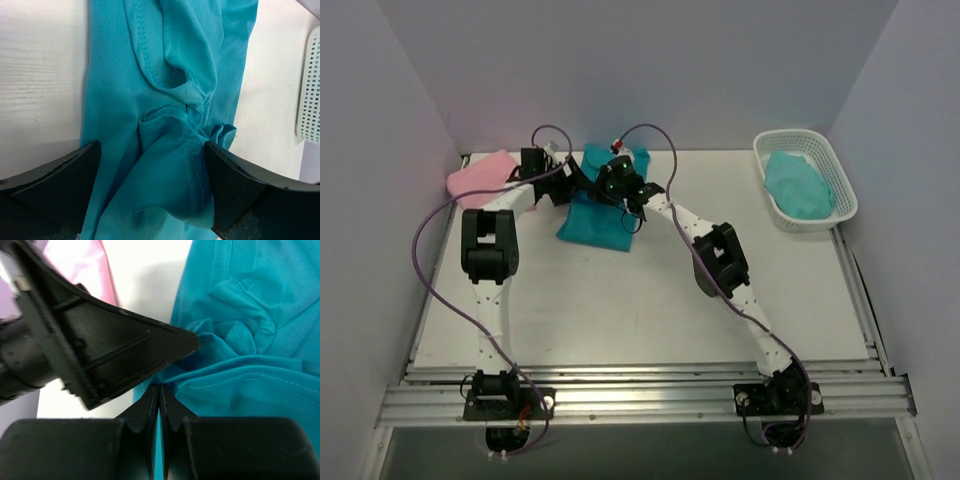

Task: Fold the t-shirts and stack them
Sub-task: Fold the folded rectangular tshirt in 1/3 of the way

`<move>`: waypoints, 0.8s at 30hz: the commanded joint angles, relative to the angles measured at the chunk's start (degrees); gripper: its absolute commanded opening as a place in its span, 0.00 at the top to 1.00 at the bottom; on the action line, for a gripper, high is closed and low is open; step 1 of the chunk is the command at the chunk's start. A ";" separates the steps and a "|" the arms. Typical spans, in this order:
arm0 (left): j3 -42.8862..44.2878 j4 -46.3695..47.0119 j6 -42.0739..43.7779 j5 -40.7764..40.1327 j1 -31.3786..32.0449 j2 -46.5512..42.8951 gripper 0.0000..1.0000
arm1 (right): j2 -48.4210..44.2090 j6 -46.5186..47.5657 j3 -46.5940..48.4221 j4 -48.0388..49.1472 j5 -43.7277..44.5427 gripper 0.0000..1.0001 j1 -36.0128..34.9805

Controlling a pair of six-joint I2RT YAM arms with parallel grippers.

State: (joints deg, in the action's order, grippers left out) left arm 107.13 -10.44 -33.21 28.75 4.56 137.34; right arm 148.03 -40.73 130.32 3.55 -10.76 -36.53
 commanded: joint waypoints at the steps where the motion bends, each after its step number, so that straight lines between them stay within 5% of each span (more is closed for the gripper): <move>1: -1.05 0.33 1.57 -3.53 -0.78 -1.28 0.06 | 2.00 -1.72 1.87 4.18 -1.89 1.00 -0.20; 15: -6.92 3.40 1.66 -4.40 -2.45 -9.09 0.06 | 10.09 -3.56 -3.67 12.79 -3.56 1.00 3.57; 24: -15.64 14.65 0.96 -11.87 -4.29 -19.65 0.06 | 9.83 -5.85 -9.02 18.50 -4.00 1.00 4.98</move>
State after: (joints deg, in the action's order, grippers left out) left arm 91.48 -3.03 -32.60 20.56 0.89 123.07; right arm 156.75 -46.72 124.92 23.31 -16.14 -32.45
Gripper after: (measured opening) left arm 0.939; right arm 0.002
